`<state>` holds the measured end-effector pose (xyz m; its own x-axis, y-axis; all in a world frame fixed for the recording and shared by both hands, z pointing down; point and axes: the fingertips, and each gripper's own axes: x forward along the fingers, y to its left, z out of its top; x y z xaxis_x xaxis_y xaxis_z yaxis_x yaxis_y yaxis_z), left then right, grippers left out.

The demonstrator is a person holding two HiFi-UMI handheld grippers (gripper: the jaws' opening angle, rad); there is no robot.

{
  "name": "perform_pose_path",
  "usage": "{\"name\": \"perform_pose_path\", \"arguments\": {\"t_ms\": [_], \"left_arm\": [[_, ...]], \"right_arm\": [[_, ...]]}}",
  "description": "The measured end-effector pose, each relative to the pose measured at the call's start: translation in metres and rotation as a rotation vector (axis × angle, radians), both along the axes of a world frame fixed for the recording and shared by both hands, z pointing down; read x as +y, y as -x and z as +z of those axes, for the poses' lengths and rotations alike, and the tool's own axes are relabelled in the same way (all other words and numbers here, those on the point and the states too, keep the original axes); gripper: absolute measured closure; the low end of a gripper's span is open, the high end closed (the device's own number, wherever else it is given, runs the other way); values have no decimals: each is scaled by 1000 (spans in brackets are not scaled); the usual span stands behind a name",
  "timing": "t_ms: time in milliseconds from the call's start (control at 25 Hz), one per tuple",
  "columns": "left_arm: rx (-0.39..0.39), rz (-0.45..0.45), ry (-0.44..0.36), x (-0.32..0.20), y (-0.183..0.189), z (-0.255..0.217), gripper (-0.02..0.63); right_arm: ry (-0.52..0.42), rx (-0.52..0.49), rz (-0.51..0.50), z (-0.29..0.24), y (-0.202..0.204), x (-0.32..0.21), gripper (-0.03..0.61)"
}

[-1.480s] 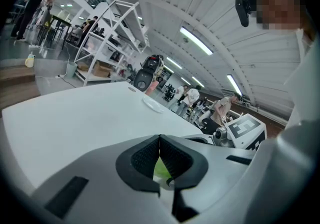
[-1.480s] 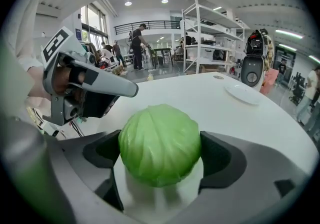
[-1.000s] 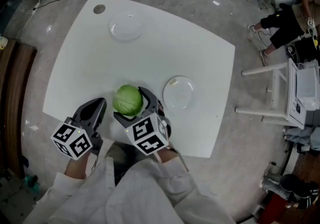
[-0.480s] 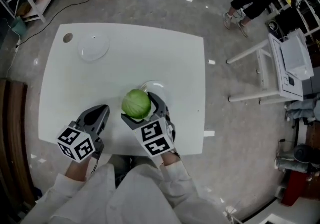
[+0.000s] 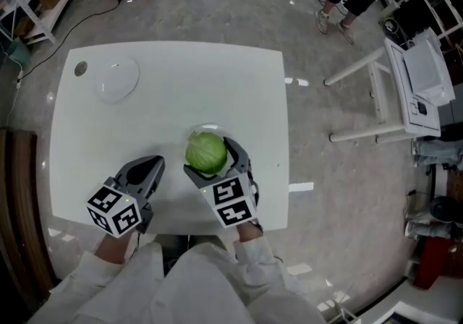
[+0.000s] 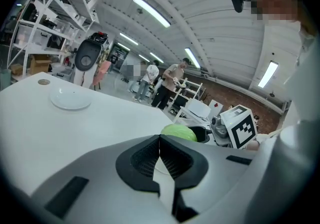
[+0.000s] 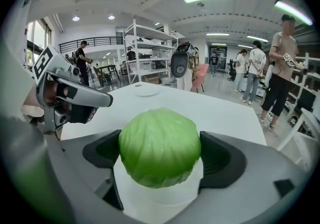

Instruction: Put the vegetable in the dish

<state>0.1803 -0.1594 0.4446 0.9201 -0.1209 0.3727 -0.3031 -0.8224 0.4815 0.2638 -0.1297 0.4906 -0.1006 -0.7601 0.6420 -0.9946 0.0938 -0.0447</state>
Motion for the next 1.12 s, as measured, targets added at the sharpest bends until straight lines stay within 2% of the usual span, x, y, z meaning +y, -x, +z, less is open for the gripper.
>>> {"name": "perform_pose_path", "arguments": {"t_ms": [200, 600, 1120], "left_arm": [[-10, 26, 10, 1, -12, 8, 606], [-31, 22, 30, -1, -21, 21, 606], [-39, 24, 64, 6, -16, 30, 606]], "right_arm": [[26, -11, 9, 18, -12, -2, 112], [50, -5, -15, 33, -20, -6, 113], [61, 31, -51, 53, -17, 2, 114]]}}
